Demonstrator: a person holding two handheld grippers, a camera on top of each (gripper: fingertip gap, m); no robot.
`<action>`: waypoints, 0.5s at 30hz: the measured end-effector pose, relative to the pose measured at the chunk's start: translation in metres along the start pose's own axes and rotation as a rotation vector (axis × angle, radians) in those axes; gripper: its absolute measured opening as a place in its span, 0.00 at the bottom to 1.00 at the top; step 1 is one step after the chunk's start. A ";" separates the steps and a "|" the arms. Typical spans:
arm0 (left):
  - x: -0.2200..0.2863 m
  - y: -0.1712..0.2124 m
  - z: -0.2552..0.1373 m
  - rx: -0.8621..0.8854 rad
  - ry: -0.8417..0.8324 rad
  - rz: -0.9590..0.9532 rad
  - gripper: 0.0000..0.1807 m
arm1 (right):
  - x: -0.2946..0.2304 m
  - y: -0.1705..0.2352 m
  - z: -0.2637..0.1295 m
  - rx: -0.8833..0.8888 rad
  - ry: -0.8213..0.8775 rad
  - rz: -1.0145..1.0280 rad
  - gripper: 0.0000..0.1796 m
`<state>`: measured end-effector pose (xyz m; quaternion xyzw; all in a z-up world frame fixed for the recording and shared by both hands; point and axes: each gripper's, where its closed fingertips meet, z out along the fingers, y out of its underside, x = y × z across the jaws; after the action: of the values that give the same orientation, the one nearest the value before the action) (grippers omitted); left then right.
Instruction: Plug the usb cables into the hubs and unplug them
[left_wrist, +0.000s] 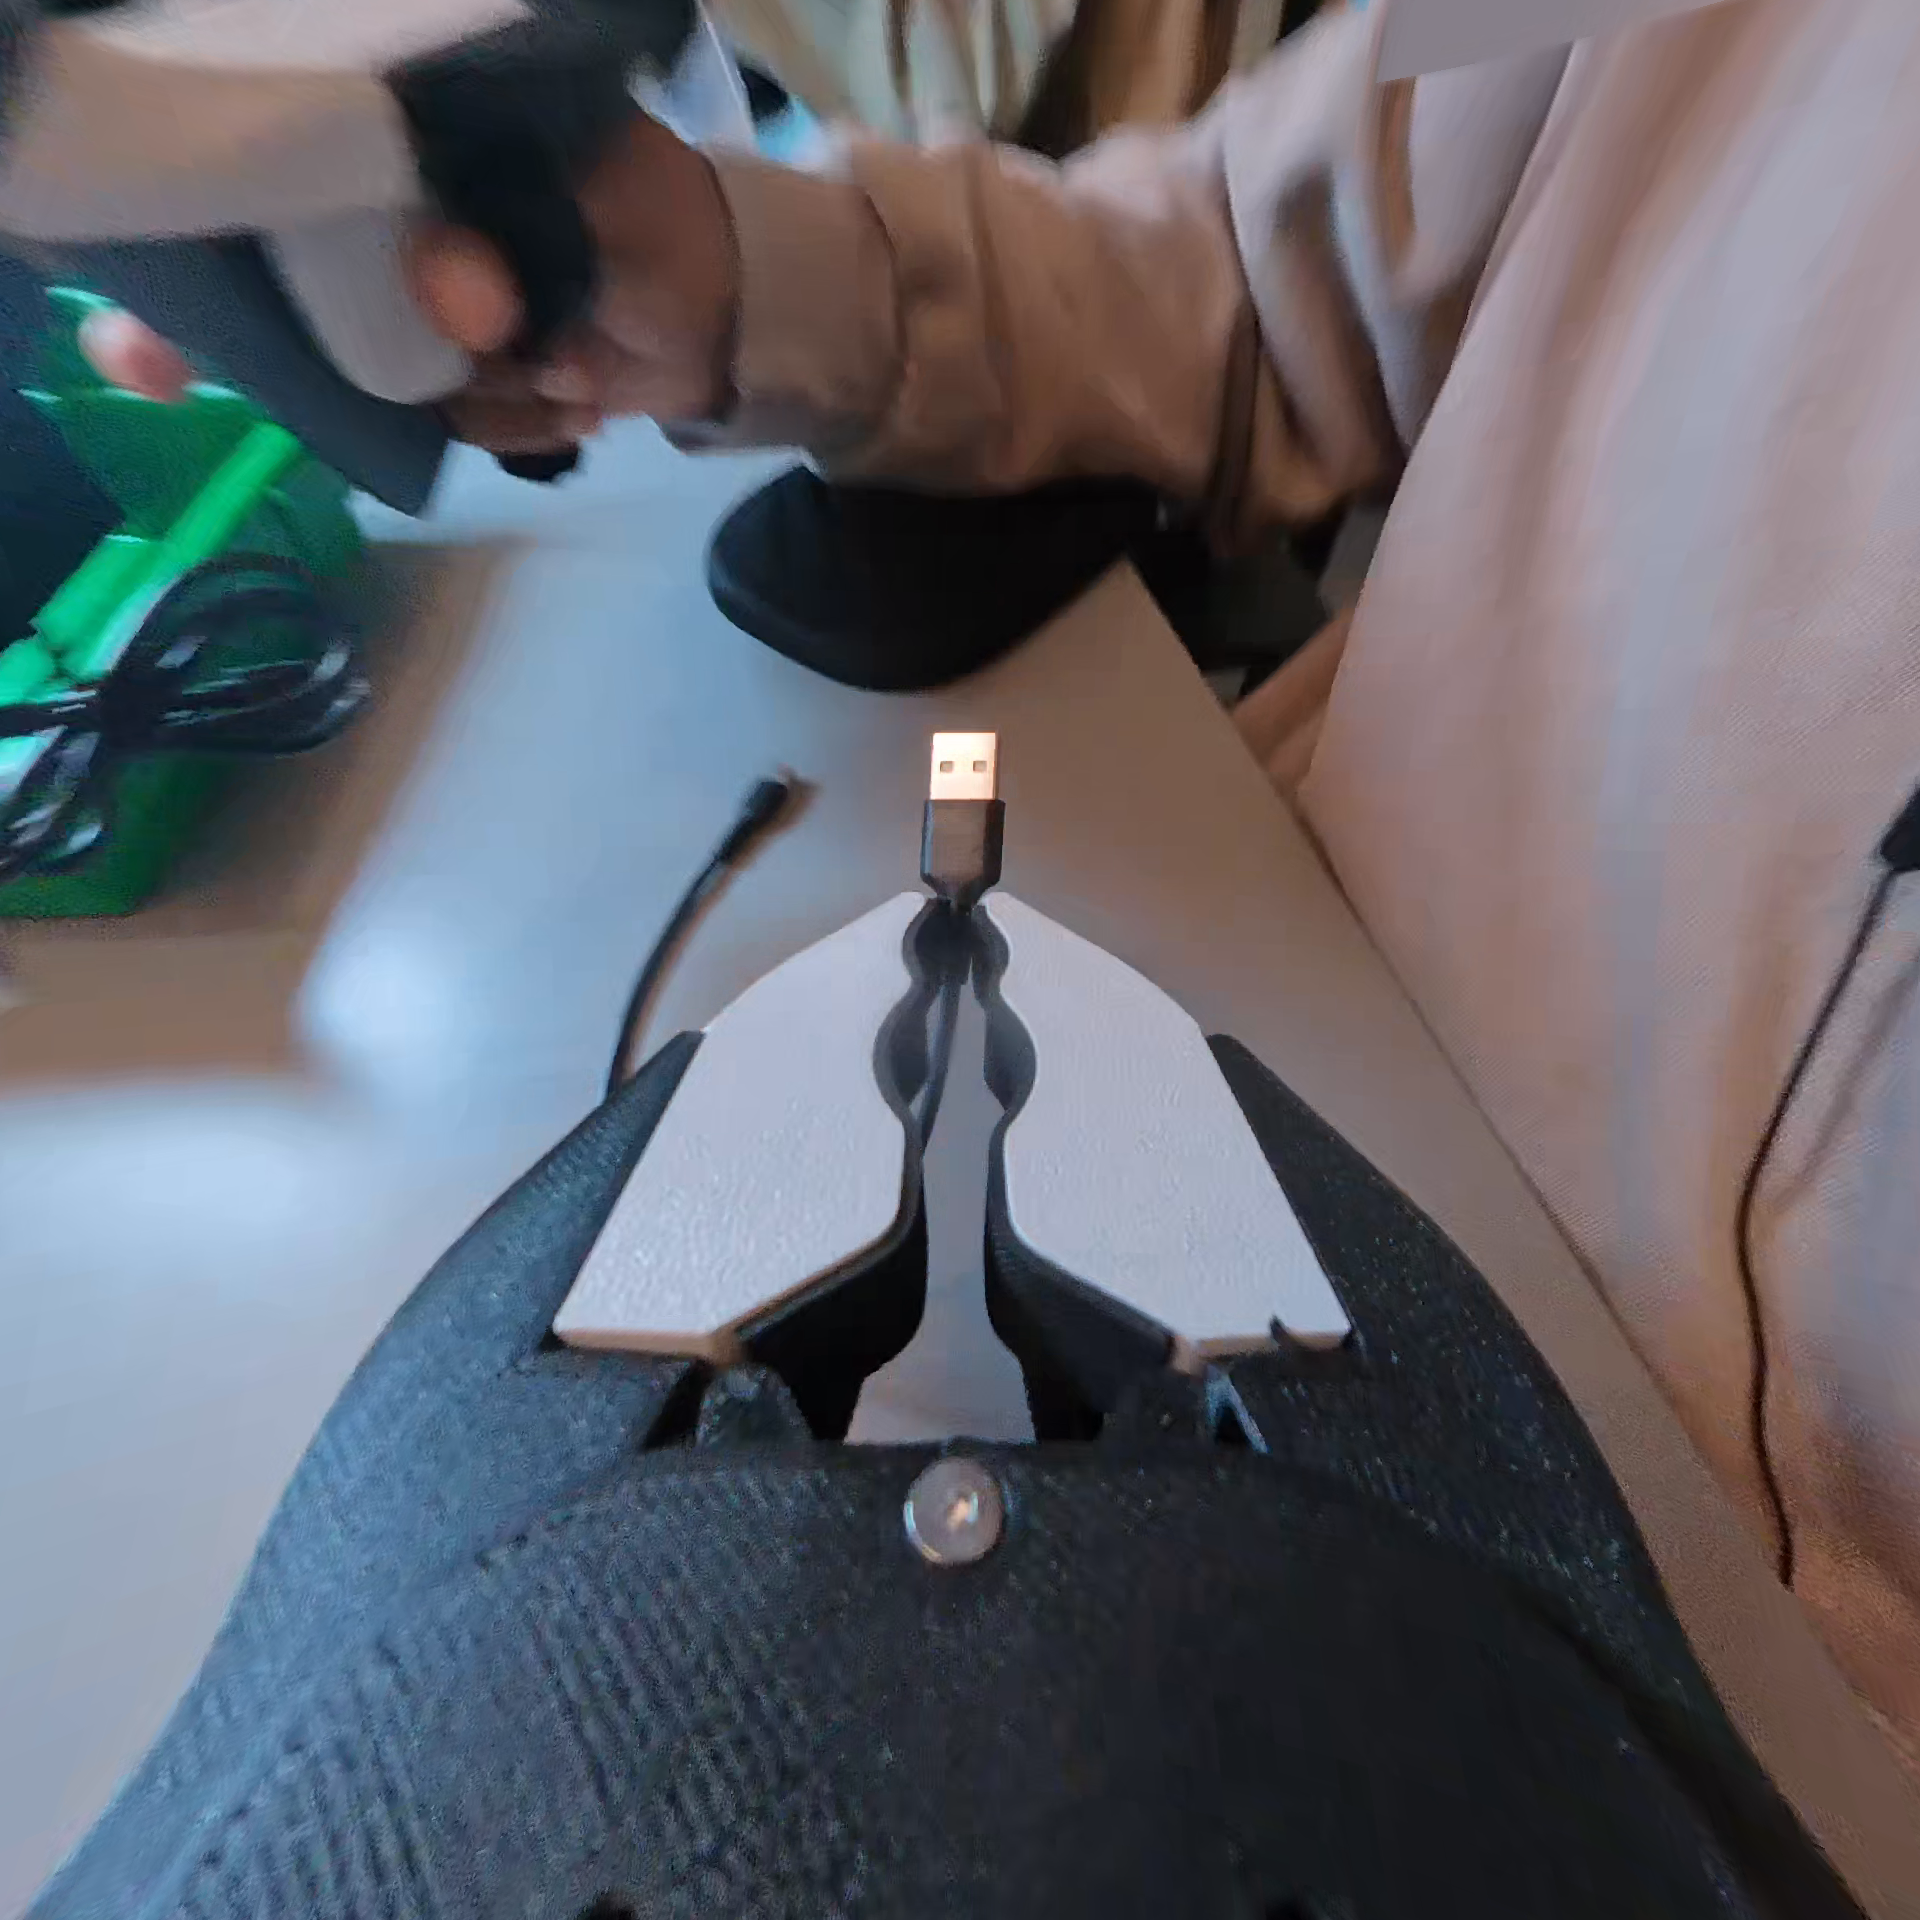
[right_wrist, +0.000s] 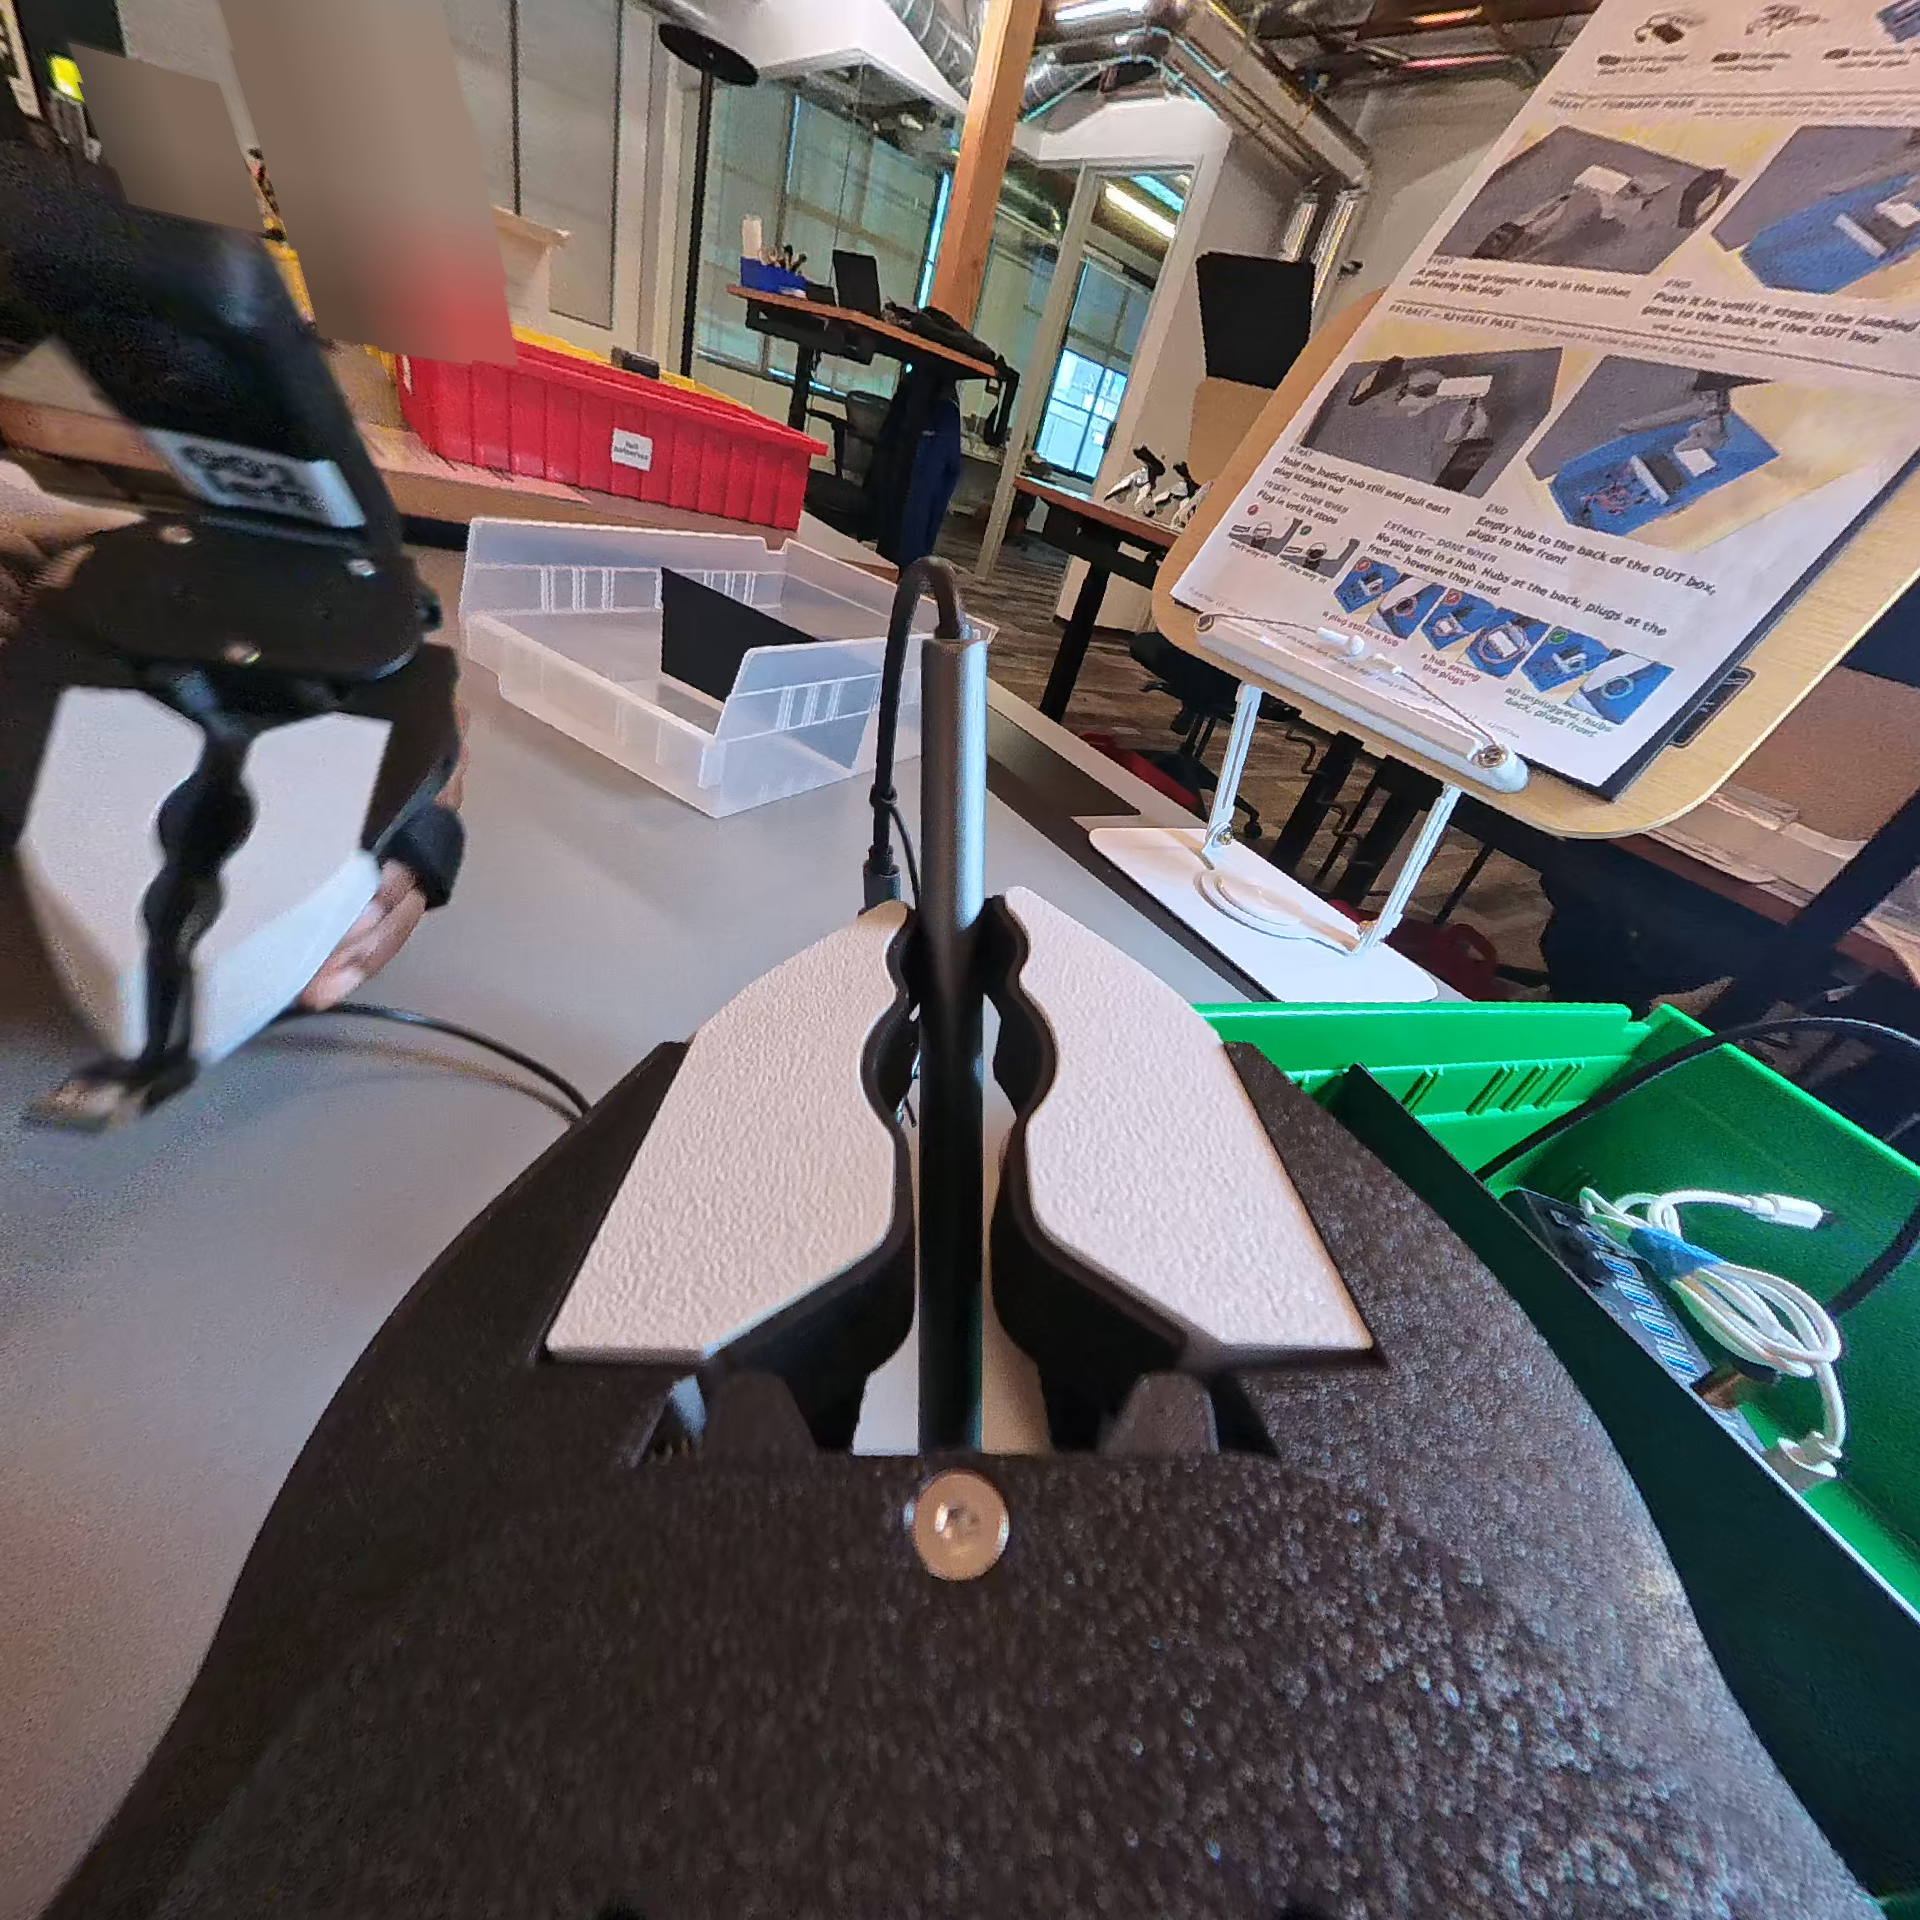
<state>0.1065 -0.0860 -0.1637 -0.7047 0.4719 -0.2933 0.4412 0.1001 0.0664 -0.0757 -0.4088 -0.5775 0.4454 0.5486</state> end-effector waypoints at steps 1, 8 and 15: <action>-0.004 -0.005 -0.010 0.051 -0.011 -0.025 0.03 | 0.001 -0.001 0.000 0.005 0.001 0.003 0.06; -0.032 0.000 -0.048 0.071 -0.185 -0.027 0.03 | -0.007 -0.011 -0.003 0.099 -0.062 0.052 0.06; -0.086 0.037 -0.076 -0.077 -0.541 -0.067 0.03 | -0.021 -0.028 -0.010 0.247 -0.218 0.184 0.06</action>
<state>-0.0044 -0.0385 -0.1634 -0.7889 0.3244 -0.0908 0.5140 0.1123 0.0393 -0.0546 -0.3388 -0.5346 0.6028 0.4859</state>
